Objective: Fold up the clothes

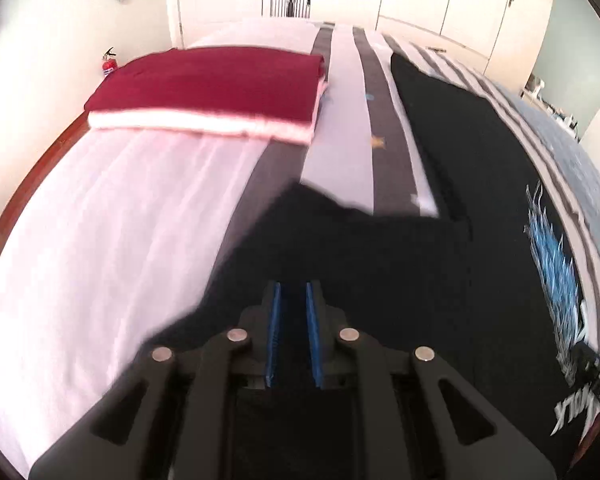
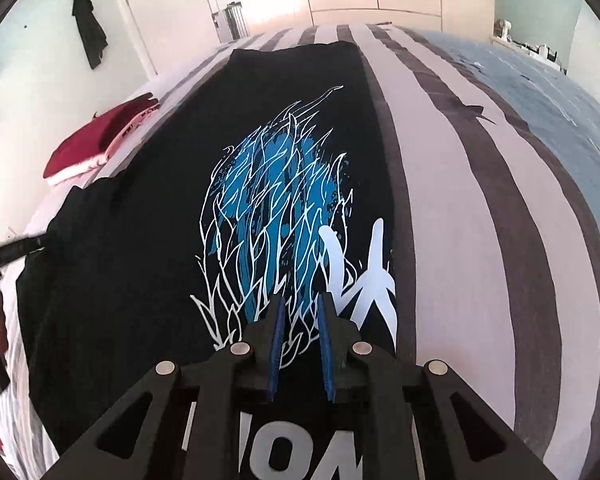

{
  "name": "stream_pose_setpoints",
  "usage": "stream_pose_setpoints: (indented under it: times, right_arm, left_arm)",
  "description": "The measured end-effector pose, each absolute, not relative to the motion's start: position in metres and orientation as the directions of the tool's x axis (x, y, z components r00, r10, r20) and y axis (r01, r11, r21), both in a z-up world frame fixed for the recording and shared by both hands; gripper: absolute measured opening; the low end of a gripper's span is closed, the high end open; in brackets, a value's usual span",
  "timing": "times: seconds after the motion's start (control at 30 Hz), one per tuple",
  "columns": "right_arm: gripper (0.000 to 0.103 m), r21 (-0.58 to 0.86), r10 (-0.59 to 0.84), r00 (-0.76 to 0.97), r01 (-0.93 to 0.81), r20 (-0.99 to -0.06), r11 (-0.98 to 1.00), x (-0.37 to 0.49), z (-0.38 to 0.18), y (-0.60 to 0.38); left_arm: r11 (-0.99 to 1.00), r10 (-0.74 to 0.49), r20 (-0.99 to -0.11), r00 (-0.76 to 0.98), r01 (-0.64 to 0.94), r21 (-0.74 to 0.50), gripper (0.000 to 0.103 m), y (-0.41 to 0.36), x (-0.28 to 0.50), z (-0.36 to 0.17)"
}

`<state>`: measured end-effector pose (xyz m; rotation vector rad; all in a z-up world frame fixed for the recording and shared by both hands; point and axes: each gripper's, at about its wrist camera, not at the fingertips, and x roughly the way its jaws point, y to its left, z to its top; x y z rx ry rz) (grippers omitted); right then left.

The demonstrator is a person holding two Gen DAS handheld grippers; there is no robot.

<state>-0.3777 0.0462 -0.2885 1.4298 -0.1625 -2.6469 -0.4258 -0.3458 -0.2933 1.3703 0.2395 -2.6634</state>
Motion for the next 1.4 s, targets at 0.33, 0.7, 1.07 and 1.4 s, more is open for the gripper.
stream_pose_setpoints:
  times: [0.33,0.7,1.07,1.4]
  right_arm:
    - [0.016,0.135,-0.151,-0.589,0.072,-0.794,-0.988,-0.419,-0.268,0.042]
    - [0.017,0.116,-0.109,-0.595,0.027,-0.796,-0.993,-0.463,-0.290,0.052]
    - [0.017,0.111,-0.103,-0.587,0.022,-0.803,-0.994,-0.465,-0.288,0.053]
    - [0.021,0.119,-0.116,-0.575,0.032,-0.810,-0.992,-0.425,-0.255,0.059]
  left_arm:
    - [-0.990,0.010,-0.825,-0.565,0.109,-0.087,0.015,-0.335,-0.479,-0.316]
    - [-0.971,-0.033,-0.810,-0.585,0.210,-0.112,0.019,-0.377,-0.477,-0.320]
    - [-0.948,-0.017,-0.808,-0.588,0.267,-0.174,0.034,-0.419,-0.459,-0.303]
    - [-0.940,0.102,-0.813,-0.573,0.213,-0.268,0.047,-0.429,-0.440,-0.289]
